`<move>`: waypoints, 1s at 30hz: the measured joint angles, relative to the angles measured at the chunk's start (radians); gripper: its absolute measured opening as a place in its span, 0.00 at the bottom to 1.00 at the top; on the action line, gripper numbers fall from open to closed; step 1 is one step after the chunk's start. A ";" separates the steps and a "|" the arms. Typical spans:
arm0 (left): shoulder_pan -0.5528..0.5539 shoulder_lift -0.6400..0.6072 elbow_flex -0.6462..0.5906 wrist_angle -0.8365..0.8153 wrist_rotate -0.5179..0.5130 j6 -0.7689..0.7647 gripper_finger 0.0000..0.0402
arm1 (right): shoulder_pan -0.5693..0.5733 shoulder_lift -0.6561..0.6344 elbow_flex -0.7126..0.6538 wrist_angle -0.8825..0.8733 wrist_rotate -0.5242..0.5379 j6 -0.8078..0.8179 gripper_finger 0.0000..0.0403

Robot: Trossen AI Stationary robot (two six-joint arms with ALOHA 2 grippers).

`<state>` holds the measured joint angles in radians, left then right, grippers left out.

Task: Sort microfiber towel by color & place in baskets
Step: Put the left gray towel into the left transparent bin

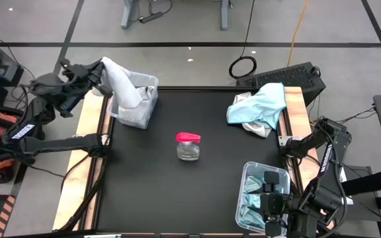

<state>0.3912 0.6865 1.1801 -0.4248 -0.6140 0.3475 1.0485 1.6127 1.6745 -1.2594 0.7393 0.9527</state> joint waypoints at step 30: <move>0.149 0.445 -0.002 -0.535 0.050 -0.141 0.04 | 0.001 0.000 0.000 0.030 0.024 -0.023 0.49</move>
<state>0.5405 1.1320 1.1786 -0.9601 -0.5641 0.2068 1.0492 1.6127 1.6749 -1.2293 0.7635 0.9298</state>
